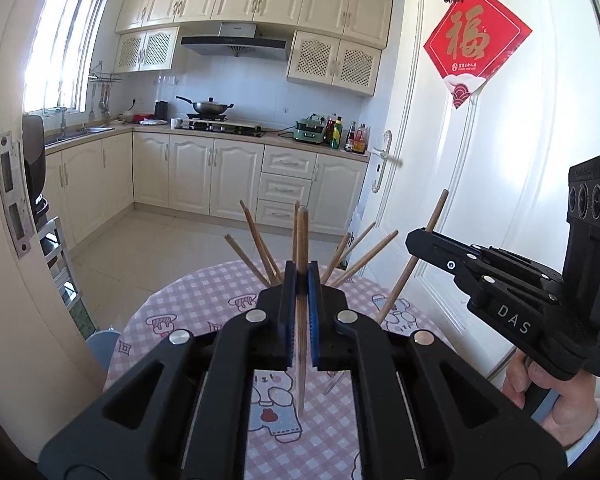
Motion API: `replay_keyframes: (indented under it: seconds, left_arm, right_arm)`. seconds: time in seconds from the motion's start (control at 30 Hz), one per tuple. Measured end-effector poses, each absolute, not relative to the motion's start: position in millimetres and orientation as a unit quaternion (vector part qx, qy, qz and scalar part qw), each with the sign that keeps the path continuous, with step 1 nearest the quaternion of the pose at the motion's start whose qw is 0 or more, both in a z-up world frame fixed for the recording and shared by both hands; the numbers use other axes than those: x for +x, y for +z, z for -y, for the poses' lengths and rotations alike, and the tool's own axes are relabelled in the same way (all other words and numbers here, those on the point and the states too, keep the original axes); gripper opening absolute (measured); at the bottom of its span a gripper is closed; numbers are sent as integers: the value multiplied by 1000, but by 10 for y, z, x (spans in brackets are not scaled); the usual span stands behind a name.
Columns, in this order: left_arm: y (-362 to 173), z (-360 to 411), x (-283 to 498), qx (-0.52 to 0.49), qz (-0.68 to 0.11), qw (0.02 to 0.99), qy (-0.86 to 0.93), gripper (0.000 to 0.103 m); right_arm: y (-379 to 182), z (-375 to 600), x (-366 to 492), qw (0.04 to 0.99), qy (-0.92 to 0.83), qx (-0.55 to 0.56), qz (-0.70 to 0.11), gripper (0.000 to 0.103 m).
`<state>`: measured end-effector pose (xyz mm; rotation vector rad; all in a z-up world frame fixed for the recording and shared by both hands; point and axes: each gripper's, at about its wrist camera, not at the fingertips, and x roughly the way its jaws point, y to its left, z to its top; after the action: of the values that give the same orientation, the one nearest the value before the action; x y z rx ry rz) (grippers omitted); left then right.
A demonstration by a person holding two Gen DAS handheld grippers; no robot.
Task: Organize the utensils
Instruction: 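Lift both held sticks upright and carry them above the pink cup, then lower both held sticks into the pink cup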
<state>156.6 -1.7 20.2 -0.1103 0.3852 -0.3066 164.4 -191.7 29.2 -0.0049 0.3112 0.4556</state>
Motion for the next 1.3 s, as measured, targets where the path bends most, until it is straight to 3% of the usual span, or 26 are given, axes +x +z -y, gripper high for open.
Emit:
replay_keyframes:
  seconds: [0.6, 1.3]
  left_arm:
    - [880, 181, 2113, -61, -100, 984, -131, 6]
    - [562, 324, 2411, -62, -88, 987, -121, 6]
  right_arm:
    - [647, 1884, 1932, 982, 184, -16, -49, 4]
    - [415, 1870, 2174, 978, 195, -10, -76, 4]
